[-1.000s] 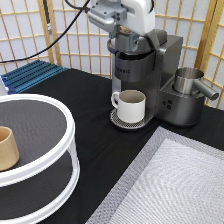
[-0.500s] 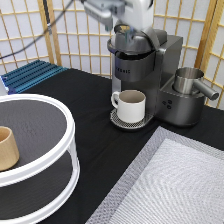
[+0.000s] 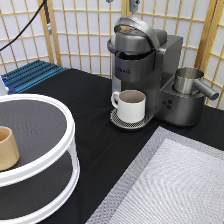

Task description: Make coffee

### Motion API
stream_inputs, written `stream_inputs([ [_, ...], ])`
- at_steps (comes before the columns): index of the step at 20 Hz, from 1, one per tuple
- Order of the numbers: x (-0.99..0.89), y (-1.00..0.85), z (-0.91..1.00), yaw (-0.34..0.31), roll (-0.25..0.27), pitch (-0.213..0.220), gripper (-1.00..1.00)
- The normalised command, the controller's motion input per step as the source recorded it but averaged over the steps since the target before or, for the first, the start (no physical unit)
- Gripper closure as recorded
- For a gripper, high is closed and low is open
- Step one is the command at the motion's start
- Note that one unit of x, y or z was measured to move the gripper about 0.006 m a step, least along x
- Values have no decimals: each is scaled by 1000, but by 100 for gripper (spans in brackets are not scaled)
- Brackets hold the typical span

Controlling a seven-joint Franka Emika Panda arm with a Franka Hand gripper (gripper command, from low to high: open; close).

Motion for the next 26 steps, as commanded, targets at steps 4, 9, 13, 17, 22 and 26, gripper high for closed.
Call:
stream_inputs([
  [4, 242, 184, 24, 0, -163, 1, -100],
  [9, 246, -14, 457, 0, -141, -25, -100],
  [13, 213, -54, 57, 1, -91, -59, -100],
  [17, 17, -134, -542, 14, -36, -40, -100],
  [22, -45, -286, -604, 19, -25, -2, -100],
  [26, -112, -449, -555, 14, -22, -2, -100],
])
